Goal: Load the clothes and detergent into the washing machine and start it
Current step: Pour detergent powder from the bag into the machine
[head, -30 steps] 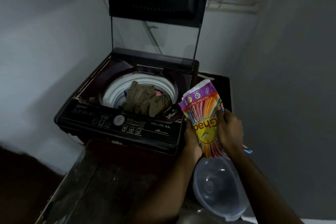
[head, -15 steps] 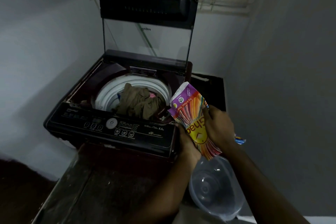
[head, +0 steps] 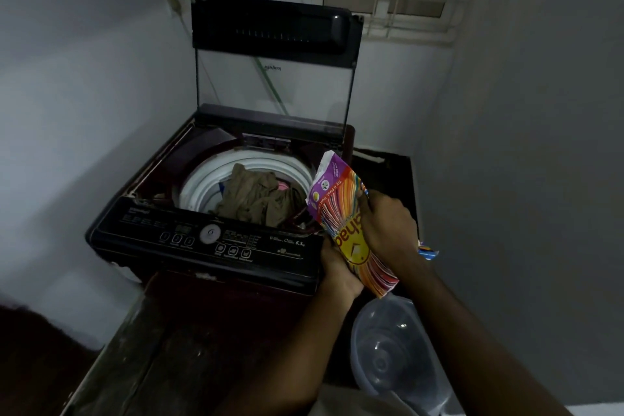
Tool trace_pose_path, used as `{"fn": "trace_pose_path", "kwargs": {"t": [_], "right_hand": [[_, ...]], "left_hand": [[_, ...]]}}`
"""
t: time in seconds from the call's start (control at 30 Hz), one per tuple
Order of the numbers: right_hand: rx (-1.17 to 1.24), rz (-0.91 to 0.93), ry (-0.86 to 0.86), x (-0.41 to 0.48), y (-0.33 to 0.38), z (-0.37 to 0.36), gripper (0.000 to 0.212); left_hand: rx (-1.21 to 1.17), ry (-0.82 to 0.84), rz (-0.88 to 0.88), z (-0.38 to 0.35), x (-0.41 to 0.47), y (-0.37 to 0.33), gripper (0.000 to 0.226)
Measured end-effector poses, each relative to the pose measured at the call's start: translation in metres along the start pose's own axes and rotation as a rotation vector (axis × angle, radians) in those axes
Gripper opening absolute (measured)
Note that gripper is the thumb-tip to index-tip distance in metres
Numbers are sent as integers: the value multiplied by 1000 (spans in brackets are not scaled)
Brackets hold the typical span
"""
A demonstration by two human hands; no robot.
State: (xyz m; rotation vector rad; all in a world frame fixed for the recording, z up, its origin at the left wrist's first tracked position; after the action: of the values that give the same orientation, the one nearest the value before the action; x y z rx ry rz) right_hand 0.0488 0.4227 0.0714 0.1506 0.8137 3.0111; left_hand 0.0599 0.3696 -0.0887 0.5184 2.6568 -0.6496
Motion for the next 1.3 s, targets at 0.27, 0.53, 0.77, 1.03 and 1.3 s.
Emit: {"fn": "trace_pose_path", "kwargs": {"t": [0.27, 0.53, 0.77, 1.03, 1.3], "right_hand": [[-22, -6, 12, 0, 10, 4, 36], [-36, 7, 49, -1, 17, 2, 35], [-66, 3, 68, -1, 19, 2, 35], [-62, 0, 72, 2, 14, 2, 35], [-36, 14, 73, 11, 9, -1, 38]], "left_hand": [[-4, -12, -4, 1, -1, -4, 59], [11, -31, 6, 8, 0, -2, 56], [17, -33, 3, 10, 3, -1, 57], [30, -13, -11, 4, 0, 1, 68], [6, -9, 0, 4, 7, 3, 56]]}}
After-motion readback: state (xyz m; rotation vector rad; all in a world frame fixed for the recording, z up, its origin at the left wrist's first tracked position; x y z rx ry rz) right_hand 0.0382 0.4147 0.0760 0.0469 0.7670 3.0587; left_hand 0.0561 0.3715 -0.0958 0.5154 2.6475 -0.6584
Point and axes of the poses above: each hand's wrist, its own x-axis towards the middle knuckle, its own z-axis out of the back of the hand, y = z × x, the point moved 9 cm from there along x, towards the middle knuckle, and after that the axes turned 6 degrees about y, right-handed, at the moved point
